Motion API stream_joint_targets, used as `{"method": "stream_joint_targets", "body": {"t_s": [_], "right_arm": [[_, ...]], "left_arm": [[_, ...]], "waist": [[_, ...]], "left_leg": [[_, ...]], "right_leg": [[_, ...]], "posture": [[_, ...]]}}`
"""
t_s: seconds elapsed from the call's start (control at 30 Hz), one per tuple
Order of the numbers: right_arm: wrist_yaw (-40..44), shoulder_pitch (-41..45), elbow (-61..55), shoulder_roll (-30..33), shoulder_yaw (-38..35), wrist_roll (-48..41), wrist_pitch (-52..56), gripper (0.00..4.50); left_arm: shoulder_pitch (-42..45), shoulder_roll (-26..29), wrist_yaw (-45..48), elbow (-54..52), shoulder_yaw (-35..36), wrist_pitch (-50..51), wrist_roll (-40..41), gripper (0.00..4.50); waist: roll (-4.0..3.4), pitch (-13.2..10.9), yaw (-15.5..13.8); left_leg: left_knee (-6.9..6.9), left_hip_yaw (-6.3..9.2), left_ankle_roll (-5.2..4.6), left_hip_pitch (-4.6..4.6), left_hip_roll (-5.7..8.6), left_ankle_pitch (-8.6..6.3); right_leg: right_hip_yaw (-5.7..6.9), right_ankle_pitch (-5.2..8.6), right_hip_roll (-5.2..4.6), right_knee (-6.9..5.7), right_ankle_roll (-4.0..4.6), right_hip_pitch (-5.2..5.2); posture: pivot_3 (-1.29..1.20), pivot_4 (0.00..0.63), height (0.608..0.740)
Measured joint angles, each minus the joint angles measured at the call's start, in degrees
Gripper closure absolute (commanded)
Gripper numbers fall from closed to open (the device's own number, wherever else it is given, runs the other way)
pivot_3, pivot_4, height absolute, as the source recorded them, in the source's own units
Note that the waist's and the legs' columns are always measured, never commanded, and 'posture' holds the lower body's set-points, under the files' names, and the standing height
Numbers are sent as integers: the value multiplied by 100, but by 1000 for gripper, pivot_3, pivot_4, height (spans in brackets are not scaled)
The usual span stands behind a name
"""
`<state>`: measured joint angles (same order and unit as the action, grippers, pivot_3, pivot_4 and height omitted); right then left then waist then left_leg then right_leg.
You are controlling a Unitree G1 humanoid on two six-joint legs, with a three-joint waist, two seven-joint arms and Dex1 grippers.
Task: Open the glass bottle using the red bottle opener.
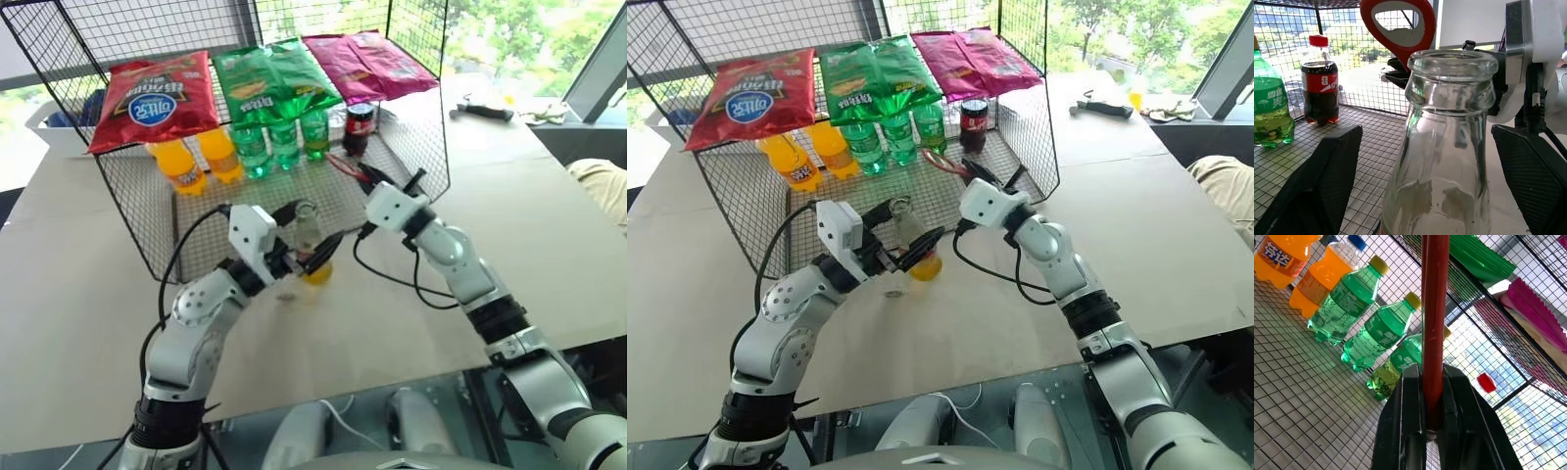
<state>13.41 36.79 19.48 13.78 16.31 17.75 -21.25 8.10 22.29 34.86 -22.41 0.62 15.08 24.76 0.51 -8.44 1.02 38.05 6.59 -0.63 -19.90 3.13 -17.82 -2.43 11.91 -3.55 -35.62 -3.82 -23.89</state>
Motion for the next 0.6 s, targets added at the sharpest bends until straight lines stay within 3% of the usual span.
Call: {"method": "stream_joint_targets", "body": {"t_s": [0.17, 0.33, 0.53, 0.57, 0.6], "right_arm": [[555, -397, -284, -171, -76, -643, 535, 4500], [935, -1258, -1107, -431, -349, -1549, 1891, 4500], [1261, -1764, -1987, -222, -451, -2012, 3295, 4500], [1354, -1902, -2108, -103, -497, -2114, 3714, 3570], [1407, -2014, -2169, 7, -518, -2157, 3960, 3316]], "left_arm": [[-84, 95, 15, -25, 62, 51, 19, 50], [-900, 371, 50, -545, 213, 190, 135, 50], [-1550, 571, 98, -806, 541, 199, 234, 50], [-1753, 606, 118, -810, 628, 184, 234, 0], [-1928, 637, 130, -807, 710, 160, 225, 0]], "waist": [[-1, -1, 1], [-3, -3, -1], [-4, -4, -12], [-5, -5, -24], [-5, -4, -22]], "left_leg": [[-5, 1, 0, -1, -5, 0], [-21, -1, 0, -7, -15, -1], [-24, -1, -1, -6, -15, -1], [-25, -1, -1, -7, -14, -1], [-26, -2, -1, -7, -14, -2]], "right_leg": [[0, 0, 0, 2, 0, -2], [-2, 1, -1, 11, 1, -14], [1, 1, -1, 8, 1, -13], [2, 1, -2, 11, 1, -14], [1, 1, -2, 13, 1, -14]], "posture": [[0, 150, 740], [0, 150, 740], [0, 150, 740], [0, 150, 740], [0, 150, 740]]}}
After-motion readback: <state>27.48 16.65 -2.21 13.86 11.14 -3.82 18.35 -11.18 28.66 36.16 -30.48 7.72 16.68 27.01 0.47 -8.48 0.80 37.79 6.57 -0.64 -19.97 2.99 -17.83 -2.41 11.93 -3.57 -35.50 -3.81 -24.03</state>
